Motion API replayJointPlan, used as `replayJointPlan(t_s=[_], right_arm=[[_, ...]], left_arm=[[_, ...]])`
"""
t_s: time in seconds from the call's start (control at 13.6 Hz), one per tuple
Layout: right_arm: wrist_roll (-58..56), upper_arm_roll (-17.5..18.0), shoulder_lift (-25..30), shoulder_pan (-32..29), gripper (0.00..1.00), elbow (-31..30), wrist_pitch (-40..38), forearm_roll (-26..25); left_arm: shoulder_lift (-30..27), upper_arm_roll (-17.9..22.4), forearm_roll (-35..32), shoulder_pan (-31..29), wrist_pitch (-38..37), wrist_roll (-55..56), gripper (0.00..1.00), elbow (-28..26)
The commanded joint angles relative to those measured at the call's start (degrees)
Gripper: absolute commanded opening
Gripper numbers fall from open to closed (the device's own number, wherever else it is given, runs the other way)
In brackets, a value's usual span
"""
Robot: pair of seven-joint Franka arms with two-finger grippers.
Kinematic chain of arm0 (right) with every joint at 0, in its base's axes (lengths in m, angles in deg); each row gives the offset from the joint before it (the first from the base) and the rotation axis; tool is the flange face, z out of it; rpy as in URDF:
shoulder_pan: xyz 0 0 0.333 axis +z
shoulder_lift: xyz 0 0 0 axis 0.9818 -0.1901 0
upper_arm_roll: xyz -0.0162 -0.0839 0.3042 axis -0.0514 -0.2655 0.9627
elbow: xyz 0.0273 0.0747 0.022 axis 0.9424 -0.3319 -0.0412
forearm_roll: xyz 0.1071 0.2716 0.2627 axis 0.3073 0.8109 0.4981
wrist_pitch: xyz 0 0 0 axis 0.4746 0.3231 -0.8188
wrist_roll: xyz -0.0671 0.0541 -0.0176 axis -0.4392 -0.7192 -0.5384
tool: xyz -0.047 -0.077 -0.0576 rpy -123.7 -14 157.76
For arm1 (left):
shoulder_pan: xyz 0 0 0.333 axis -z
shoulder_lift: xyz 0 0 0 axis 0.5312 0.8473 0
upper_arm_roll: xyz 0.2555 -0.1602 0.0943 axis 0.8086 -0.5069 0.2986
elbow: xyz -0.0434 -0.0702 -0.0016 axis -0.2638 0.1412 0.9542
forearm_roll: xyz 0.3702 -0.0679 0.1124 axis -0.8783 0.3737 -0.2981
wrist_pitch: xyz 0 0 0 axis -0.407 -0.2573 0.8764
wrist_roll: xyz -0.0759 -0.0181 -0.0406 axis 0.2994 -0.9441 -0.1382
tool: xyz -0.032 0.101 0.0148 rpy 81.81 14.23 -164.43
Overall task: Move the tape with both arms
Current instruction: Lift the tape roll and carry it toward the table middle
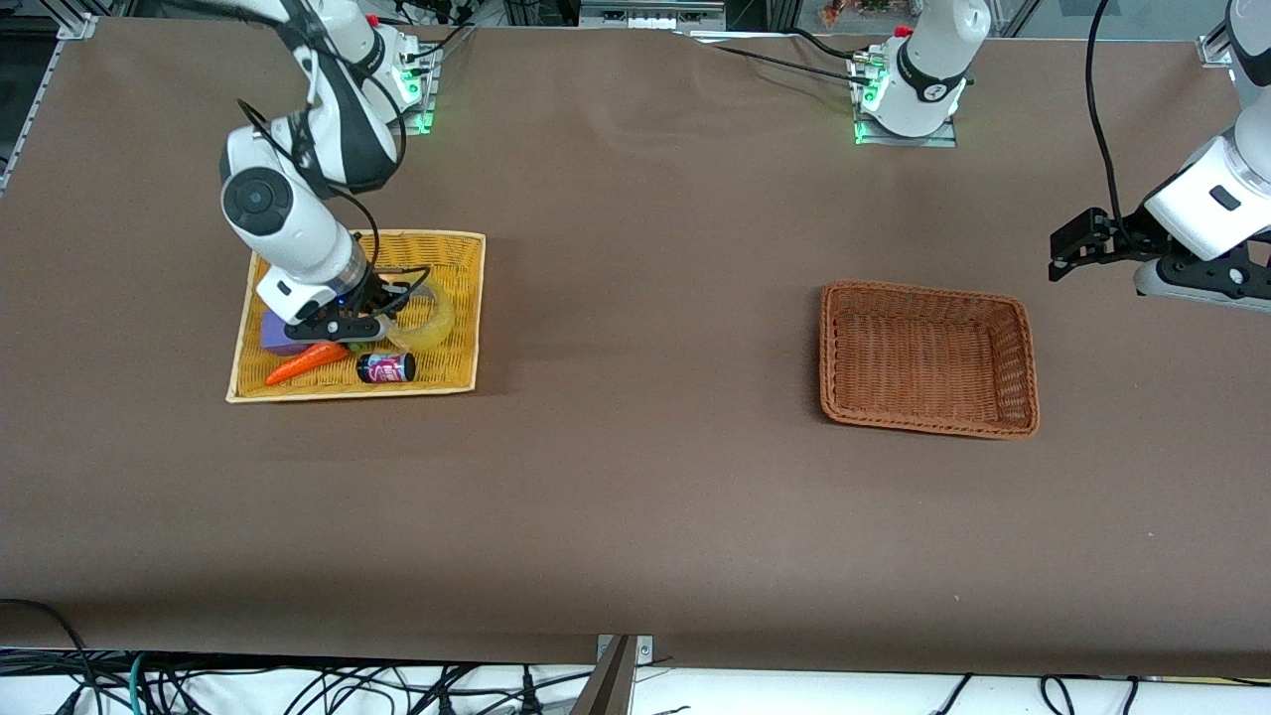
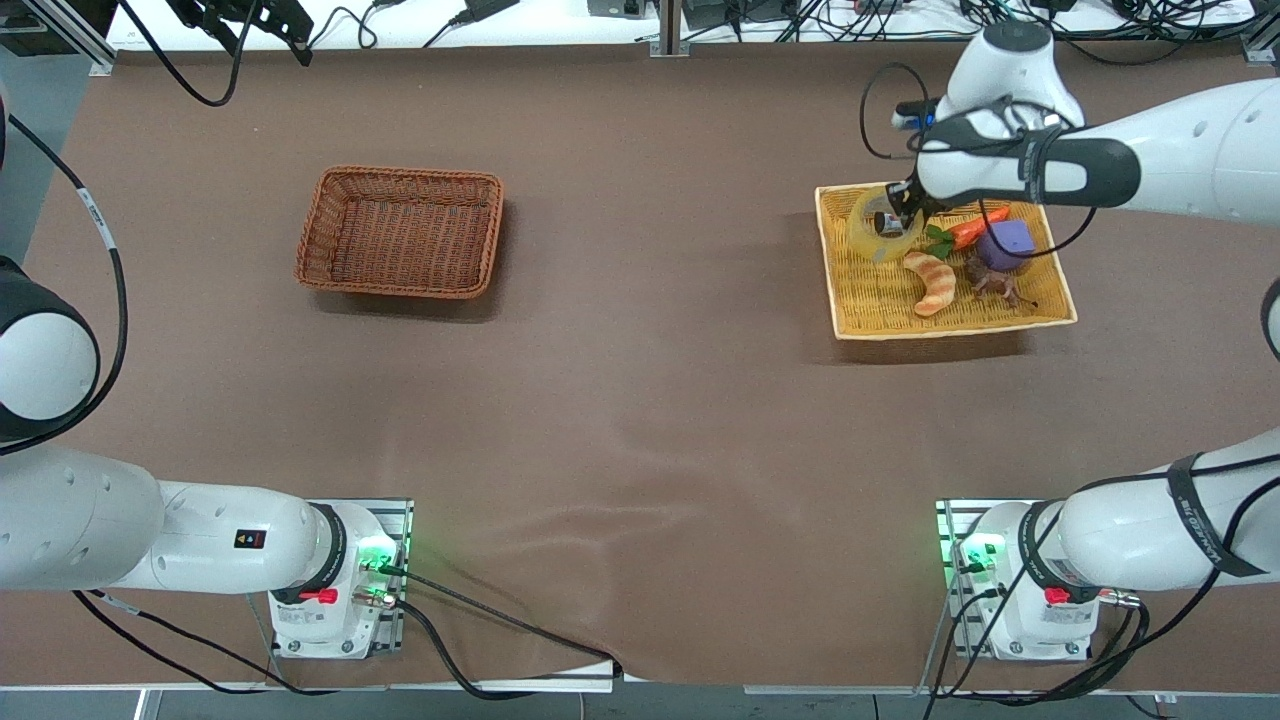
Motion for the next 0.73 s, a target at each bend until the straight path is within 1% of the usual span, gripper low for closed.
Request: replayJointPlan(t_s=[0.0,0.07,0.15,0.37,0.59,0.66], right_arm=[[8.7,5.6,-0.8,0.7,0.00,9.6,-9.2,0.0],[13.7,7.0,-2.8,2.1,0.00,13.0,-9.3,-0.1],[18.6,7.5,-5.5,4.8,0.00,16.2,-9.3,-0.2],[33.7,7.4,-15.6,14.1,0.00,28.7,-9.4,-0.5],[46.5,7.3,-26.8,21.6,0.00,40.3,-9.4,-5.9],[49.2,7.2,-30.1,23.3,0.00,43.9,-9.3,-6.9]], left_arm=[[0.9,-0.1,-1.7,-0.1,-1.3,-0.5,1.00,2.0],[0.9,-0.1,-1.7,-0.1,-1.3,-0.5,1.00,2.0],[0.9,-0.1,-1.7,0.0,-1.3,-0.5,1.00,2.0],[0.9,-0.1,-1.7,-0.1,-1.4,-0.5,1.00,2.0],[0.9,-0.1,-1.7,0.0,-1.4,-0.5,1.00,2.0],[0.9,-0.1,-1.7,-0.1,-1.3,-0.5,1.00,2.0]])
